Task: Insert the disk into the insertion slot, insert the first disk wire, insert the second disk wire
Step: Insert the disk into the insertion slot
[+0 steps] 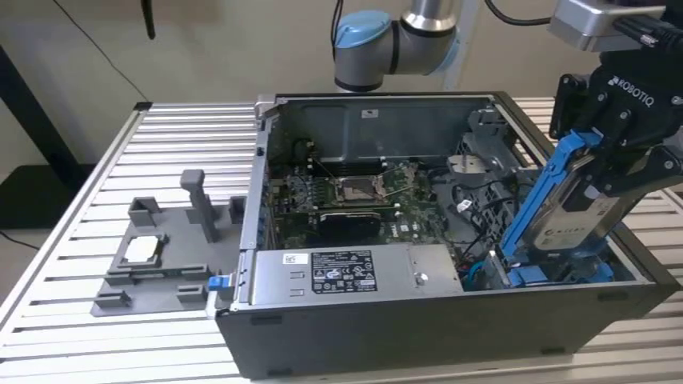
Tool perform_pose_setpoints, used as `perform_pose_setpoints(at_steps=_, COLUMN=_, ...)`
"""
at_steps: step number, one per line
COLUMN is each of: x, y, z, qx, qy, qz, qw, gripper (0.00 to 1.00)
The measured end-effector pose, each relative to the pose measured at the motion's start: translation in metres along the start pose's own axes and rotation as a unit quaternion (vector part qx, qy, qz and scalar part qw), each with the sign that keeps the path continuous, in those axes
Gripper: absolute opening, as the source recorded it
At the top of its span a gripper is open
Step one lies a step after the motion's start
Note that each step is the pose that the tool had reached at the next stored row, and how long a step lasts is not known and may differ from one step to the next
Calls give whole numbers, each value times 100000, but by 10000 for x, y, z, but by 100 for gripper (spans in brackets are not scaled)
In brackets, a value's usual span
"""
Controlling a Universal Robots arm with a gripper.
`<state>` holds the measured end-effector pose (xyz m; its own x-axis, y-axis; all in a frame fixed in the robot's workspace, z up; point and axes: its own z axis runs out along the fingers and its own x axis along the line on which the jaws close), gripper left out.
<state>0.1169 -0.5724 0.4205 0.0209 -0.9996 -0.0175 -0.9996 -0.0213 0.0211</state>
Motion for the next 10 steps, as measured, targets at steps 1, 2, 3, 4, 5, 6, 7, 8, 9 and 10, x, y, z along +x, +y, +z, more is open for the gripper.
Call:
perform_pose_setpoints(at_steps=1, x=0, y=0, z=5, qx=7, qy=-269, qz=-1, qw=100000, gripper=32)
perform_pose_setpoints(at_steps=2, x=0, y=0, z=11, qx=13, qy=-504, qz=12, qw=99999, gripper=32)
perform_pose_setpoints(at_steps=3, x=0, y=-2, z=18, qx=17, qy=-663, qz=31, qw=99998, gripper=32)
perform_pose_setpoints(at_steps=4, x=0, y=-2, z=25, qx=19, qy=-727, qz=91, qw=99997, gripper=32)
perform_pose_setpoints(at_steps=5, x=2, y=-3, z=32, qx=19, qy=-738, qz=256, qw=99997, gripper=32)
perform_pose_setpoints(at_steps=6, x=6, y=-3, z=37, qx=28, qy=-734, qz=493, qw=99996, gripper=32)
perform_pose_setpoints(at_steps=7, x=10, y=-3, z=41, qx=34, qy=-740, qz=772, qw=99994, gripper=32)
perform_pose_setpoints(at_steps=8, x=13, y=-3, z=47, qx=42, qy=-745, qz=1035, qw=99992, gripper=32)
perform_pose_setpoints(at_steps=9, x=16, y=-3, z=53, qx=48, qy=-750, qz=1300, qw=99989, gripper=32)
perform_pose_setpoints(at_steps=10, x=19, y=-3, z=61, qx=52, qy=-764, qz=1558, qw=99985, gripper=32)
